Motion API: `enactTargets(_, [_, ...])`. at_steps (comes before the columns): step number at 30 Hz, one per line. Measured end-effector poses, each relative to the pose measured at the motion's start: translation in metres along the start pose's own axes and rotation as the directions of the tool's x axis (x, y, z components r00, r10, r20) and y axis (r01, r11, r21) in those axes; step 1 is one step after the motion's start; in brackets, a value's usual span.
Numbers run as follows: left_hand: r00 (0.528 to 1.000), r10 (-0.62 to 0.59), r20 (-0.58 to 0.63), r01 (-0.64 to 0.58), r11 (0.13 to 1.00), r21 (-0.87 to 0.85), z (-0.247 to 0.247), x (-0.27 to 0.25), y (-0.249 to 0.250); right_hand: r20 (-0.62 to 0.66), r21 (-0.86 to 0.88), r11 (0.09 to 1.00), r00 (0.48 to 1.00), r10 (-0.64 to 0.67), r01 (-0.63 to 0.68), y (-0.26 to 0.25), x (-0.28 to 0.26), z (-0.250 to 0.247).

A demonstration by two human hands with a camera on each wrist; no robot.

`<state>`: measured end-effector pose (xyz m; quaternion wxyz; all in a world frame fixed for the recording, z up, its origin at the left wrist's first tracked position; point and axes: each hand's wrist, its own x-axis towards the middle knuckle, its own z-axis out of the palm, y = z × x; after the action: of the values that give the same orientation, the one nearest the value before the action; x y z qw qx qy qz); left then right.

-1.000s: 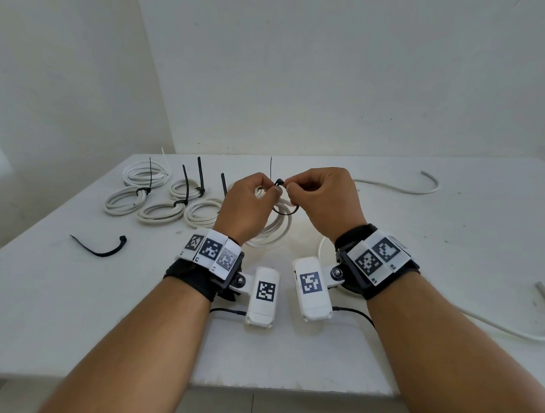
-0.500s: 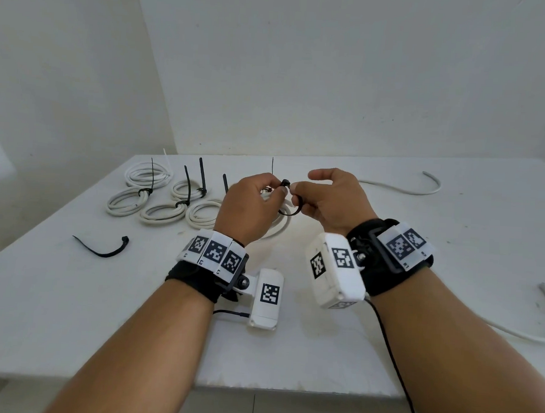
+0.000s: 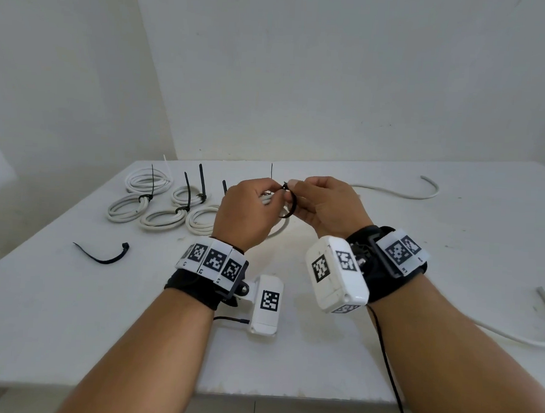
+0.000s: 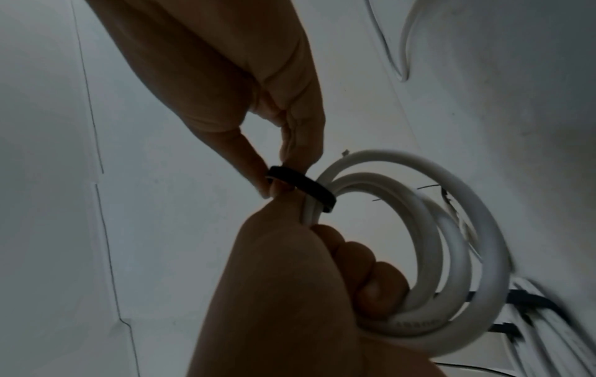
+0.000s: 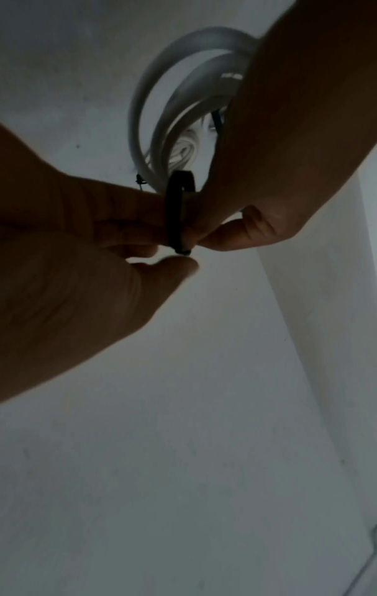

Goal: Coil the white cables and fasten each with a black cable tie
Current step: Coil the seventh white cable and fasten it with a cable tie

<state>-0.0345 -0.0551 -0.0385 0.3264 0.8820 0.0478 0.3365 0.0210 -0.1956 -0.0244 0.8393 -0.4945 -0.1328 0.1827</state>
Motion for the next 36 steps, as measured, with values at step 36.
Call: enactTargets(36, [0.996,0.076,0.054,-0.054,0.941,-0.333,-0.0071,-0.0004,-0.0066,0.127,-0.114,0.991,0.989,0.078,-0.063,0.003,0.0005,-0.0044])
